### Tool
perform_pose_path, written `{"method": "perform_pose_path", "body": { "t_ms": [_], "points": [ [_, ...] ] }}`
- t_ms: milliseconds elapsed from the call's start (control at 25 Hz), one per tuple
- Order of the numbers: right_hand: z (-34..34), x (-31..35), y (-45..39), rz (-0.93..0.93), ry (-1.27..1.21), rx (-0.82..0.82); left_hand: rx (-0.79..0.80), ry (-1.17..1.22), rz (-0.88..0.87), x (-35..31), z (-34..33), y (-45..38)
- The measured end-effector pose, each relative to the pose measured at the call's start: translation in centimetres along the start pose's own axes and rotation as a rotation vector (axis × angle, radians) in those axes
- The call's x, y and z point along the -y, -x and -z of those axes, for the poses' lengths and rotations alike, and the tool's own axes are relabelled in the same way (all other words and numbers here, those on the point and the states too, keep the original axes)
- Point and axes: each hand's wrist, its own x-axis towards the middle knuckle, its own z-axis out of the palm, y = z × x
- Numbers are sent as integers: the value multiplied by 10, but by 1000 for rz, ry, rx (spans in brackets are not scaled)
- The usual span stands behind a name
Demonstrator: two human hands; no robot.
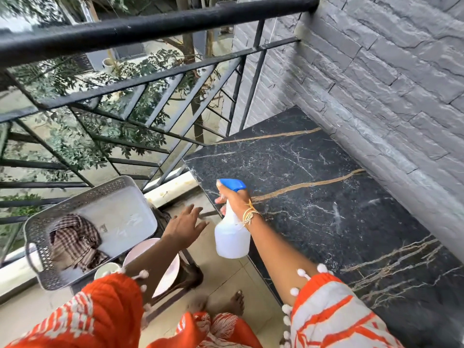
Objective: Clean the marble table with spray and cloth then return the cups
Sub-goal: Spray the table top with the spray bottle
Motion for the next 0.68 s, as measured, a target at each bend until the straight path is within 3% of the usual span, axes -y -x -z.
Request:
{"method": "perform_pose_path", "body": {
  "t_ms": [240, 480, 680],
  "points": [
    [-94, 9, 7, 174, -34, 75, -74, -59, 100, 64, 27, 24],
    [-195, -7, 8, 205, -36, 137, -123, 20, 301, 141, 33, 61],
    [-248, -42, -5, 240, 166, 175, -188, 138, 501, 197, 20, 87]
  ]
}}
